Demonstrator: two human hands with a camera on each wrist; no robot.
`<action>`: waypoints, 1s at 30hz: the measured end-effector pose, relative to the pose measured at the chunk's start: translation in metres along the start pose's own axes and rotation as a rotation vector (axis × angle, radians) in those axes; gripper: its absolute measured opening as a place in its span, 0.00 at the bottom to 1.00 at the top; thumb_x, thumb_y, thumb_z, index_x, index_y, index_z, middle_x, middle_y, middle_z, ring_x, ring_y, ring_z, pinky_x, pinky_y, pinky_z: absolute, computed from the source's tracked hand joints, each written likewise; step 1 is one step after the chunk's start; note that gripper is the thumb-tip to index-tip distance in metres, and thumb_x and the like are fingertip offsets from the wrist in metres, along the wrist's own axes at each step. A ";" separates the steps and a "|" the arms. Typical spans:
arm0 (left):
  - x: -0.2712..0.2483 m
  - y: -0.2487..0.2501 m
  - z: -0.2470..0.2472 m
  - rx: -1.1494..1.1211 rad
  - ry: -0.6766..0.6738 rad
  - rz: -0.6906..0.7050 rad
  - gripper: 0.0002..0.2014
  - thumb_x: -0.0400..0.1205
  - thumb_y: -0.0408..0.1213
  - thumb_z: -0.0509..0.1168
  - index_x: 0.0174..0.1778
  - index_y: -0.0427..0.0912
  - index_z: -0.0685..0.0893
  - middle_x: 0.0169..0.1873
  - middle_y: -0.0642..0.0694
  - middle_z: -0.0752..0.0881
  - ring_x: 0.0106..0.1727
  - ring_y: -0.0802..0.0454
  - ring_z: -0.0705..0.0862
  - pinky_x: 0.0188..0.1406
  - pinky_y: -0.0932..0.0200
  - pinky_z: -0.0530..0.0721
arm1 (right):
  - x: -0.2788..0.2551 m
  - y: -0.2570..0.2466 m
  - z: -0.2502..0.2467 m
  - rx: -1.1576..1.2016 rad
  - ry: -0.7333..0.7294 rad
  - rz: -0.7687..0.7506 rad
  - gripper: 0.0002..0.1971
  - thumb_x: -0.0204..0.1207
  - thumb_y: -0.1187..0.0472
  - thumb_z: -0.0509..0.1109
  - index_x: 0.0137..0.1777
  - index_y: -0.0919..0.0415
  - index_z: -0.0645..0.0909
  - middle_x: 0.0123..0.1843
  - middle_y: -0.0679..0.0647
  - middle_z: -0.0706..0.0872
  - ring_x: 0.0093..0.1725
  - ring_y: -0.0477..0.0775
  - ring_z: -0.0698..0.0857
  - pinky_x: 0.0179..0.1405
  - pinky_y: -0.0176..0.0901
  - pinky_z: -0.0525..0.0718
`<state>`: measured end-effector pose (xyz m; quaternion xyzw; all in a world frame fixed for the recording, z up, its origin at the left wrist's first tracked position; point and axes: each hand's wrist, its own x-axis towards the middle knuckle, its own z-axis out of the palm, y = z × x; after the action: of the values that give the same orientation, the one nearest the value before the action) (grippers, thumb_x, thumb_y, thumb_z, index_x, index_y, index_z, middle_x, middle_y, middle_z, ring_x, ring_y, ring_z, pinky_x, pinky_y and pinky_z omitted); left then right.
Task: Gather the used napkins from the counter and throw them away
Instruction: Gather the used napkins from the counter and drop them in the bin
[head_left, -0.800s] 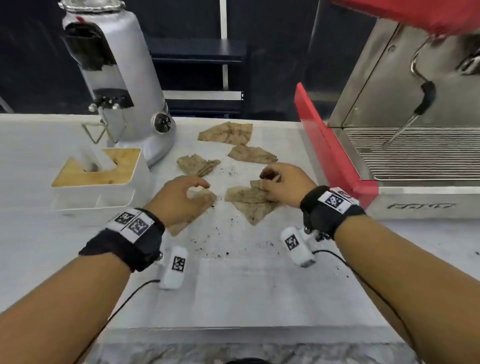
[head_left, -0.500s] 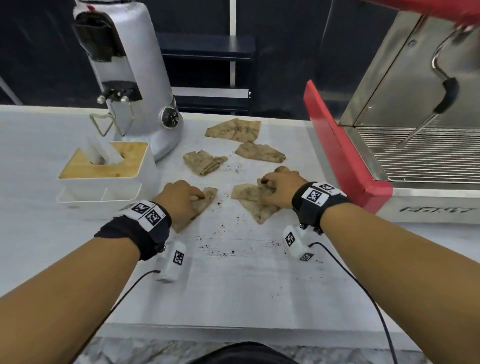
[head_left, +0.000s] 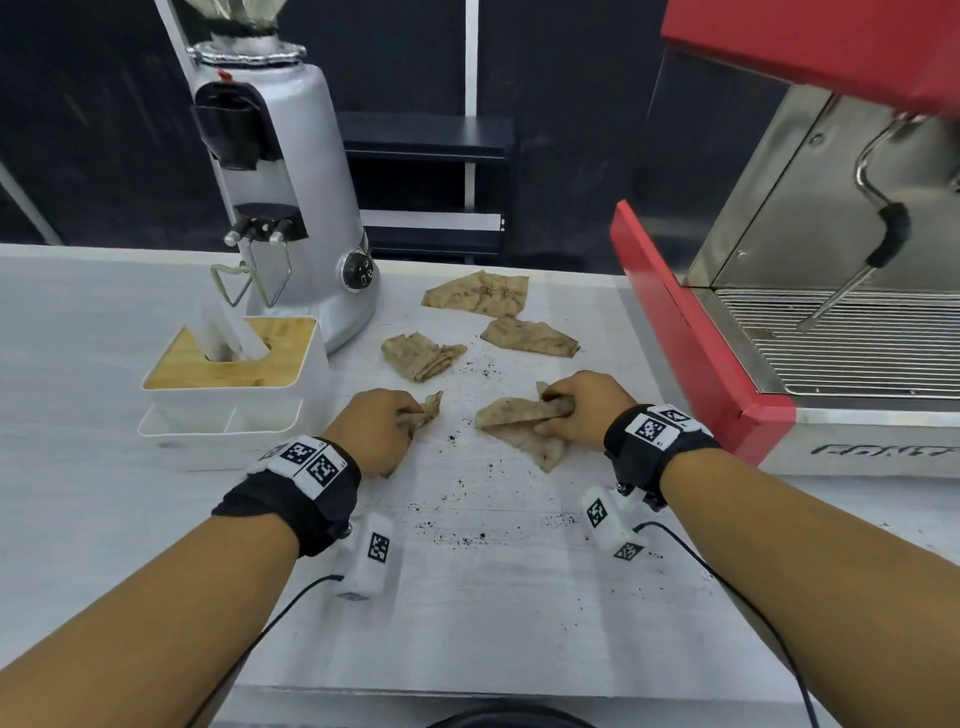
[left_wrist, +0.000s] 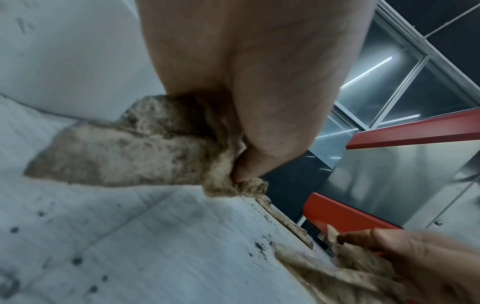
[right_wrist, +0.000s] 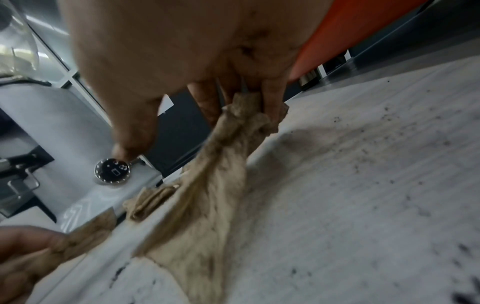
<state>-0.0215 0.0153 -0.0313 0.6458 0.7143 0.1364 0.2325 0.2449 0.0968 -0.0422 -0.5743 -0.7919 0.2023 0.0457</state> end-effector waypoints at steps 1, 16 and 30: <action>0.001 0.000 -0.001 -0.006 0.009 0.005 0.15 0.79 0.31 0.59 0.56 0.46 0.87 0.55 0.43 0.86 0.47 0.50 0.81 0.44 0.60 0.79 | -0.002 -0.001 -0.001 0.027 0.015 -0.012 0.20 0.71 0.43 0.80 0.57 0.55 0.88 0.50 0.48 0.89 0.56 0.55 0.86 0.43 0.37 0.75; 0.013 0.019 -0.016 -0.318 0.055 0.116 0.19 0.80 0.25 0.50 0.53 0.45 0.84 0.42 0.39 0.86 0.29 0.46 0.80 0.28 0.60 0.79 | -0.020 -0.020 -0.030 0.332 0.559 -0.127 0.11 0.80 0.69 0.67 0.58 0.63 0.87 0.54 0.57 0.87 0.54 0.59 0.86 0.58 0.47 0.85; 0.056 0.023 -0.025 -0.120 0.307 0.103 0.18 0.79 0.42 0.62 0.26 0.37 0.73 0.22 0.39 0.75 0.25 0.47 0.75 0.28 0.59 0.71 | -0.039 -0.025 -0.020 0.549 0.372 -0.015 0.21 0.80 0.54 0.68 0.32 0.72 0.79 0.30 0.67 0.83 0.33 0.49 0.89 0.31 0.41 0.83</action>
<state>-0.0179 0.0759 -0.0071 0.6381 0.6980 0.2876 0.1513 0.2415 0.0593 -0.0079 -0.5616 -0.6902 0.2998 0.3441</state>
